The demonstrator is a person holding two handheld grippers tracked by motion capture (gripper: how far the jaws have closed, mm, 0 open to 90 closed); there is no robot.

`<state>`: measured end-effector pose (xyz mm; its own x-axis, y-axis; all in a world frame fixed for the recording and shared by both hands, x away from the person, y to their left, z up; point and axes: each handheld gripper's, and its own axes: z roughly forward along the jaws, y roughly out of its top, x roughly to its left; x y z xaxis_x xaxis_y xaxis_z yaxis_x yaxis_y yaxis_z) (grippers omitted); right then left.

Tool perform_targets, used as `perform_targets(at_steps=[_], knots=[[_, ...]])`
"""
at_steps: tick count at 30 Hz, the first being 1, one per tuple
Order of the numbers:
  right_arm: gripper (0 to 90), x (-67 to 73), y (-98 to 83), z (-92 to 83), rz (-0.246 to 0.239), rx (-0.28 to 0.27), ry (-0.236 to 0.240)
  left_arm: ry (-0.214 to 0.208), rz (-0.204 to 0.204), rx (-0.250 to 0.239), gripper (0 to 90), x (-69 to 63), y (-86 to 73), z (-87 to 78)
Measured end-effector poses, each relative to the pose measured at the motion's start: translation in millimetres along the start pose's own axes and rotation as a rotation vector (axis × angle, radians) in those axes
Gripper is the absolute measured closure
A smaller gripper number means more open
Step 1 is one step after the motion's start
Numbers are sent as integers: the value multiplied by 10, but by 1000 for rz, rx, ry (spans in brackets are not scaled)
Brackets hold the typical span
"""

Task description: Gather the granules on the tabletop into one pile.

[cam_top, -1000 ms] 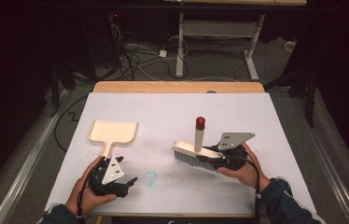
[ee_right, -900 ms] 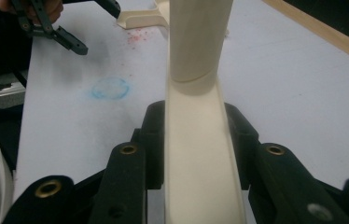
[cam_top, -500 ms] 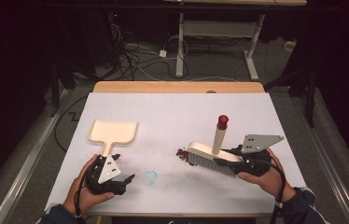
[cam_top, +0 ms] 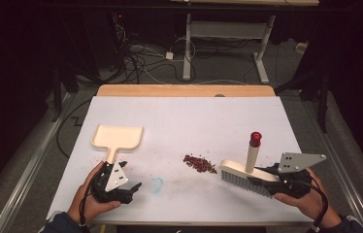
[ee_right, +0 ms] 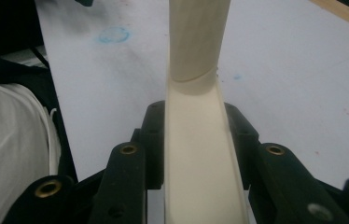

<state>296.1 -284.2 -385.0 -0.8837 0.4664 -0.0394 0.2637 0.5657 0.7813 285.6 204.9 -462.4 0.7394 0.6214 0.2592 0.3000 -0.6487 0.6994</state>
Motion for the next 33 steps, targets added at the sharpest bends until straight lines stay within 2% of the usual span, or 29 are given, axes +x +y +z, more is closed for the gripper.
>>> perform_targets(at_steps=[7, 11, 13, 15, 17, 21, 27, 31, 32, 33], knots=[[674, -40, -58, -40, 25, 19, -6, -2, -1, 2, 170, 4, -7, 2], [674, -96, -93, -59, 80, 75, -4, -8, 2, 5, 170, 0, -7, 7], [674, -137, -106, -36, 101, 111, 18, -10, 3, 7, 170, -3, -6, 12], [674, -194, -116, 2, 129, 123, 45, -14, 5, 9, 170, -6, -3, 20], [673, -270, -127, 46, 160, 137, 71, -17, 9, 13, 170, -12, -2, 28], [664, -479, -147, 109, 191, 160, 58, -21, 9, 21, 170, -16, -3, 39], [588, -815, -147, 197, 201, 211, 65, -24, 10, 27, 170, -19, -3, 53], [527, -1013, -157, 292, 194, 255, 43, -27, 13, 31, 170, -20, -4, 61], [487, -1065, -167, 312, 207, 261, 34, -29, 12, 30, 170, -21, -4, 62], [486, -1126, -179, 322, 223, 264, 19, -29, 12, 30, 170, -21, -5, 64]])
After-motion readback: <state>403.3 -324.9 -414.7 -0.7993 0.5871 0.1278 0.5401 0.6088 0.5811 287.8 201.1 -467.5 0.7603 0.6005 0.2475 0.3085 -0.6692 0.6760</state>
